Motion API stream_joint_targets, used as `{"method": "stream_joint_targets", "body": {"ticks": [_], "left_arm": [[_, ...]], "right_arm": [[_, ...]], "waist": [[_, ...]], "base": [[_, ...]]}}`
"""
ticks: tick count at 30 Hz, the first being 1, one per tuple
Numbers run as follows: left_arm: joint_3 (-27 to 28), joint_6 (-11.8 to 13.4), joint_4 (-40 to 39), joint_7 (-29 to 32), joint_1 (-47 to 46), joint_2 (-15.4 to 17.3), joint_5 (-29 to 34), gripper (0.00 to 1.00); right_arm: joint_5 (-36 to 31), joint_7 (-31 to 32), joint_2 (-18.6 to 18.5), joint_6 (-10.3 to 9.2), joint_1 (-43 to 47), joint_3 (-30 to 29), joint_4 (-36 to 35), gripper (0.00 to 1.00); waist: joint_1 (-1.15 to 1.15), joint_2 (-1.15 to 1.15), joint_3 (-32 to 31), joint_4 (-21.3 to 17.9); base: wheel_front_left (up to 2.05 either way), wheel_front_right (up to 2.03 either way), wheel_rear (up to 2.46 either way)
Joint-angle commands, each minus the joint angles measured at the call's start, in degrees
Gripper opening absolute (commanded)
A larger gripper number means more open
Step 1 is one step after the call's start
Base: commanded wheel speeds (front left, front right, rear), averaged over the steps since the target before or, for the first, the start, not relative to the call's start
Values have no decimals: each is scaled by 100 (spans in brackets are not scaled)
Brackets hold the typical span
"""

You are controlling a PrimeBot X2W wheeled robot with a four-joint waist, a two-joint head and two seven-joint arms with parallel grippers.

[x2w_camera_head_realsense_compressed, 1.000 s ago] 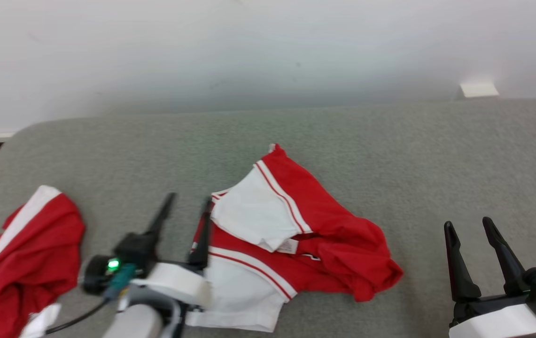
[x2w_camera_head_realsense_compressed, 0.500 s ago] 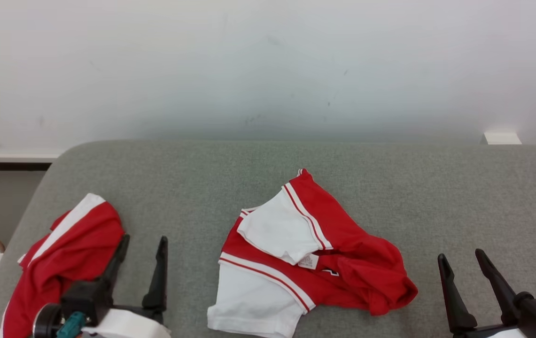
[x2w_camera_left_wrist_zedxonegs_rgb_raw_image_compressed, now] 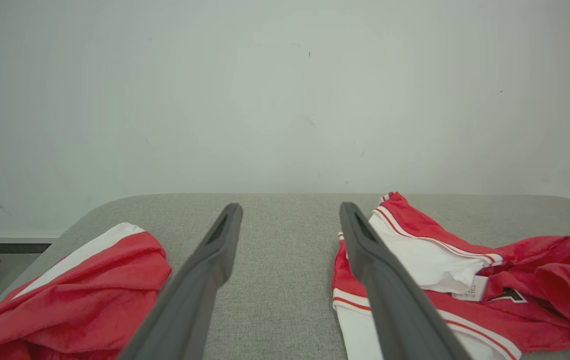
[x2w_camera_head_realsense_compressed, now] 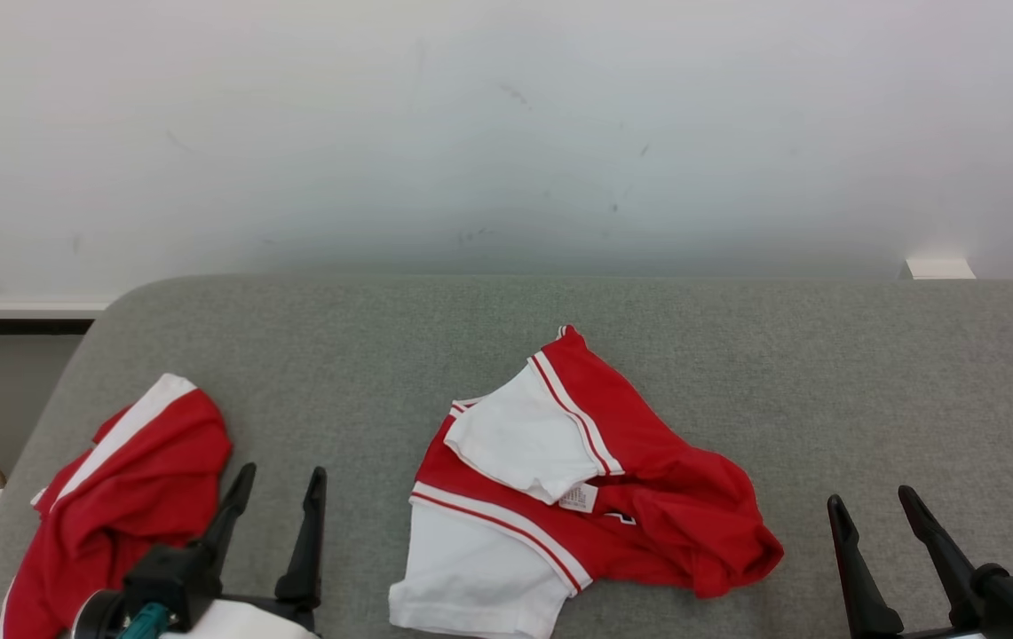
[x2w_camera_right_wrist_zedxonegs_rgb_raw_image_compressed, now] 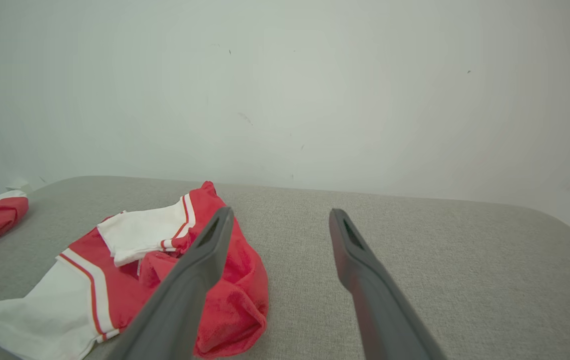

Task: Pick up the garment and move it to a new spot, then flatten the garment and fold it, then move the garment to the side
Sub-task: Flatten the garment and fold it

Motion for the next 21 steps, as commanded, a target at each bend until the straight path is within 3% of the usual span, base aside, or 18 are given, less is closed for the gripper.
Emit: {"method": "stream_joint_targets", "body": {"ticks": [1,11,21], "left_arm": [[6,1,26,-2,-19,17,-22,100],[-44,38,13,27,-138,28,29,100],[-242,-22,44,27,-552,-128,163,100]], "right_arm": [[-5,14,-8,-12,26,-1,-36,100],[-88,106,-6,-12,-140,109,0,100],[-94,383,-224,-12,-765,1252,729,100]], "waist": [[0,0,3,3],[0,0,88,92],[0,0,502,521]], "base": [[0,0,0],[0,0,0],[0,0,0]]}}
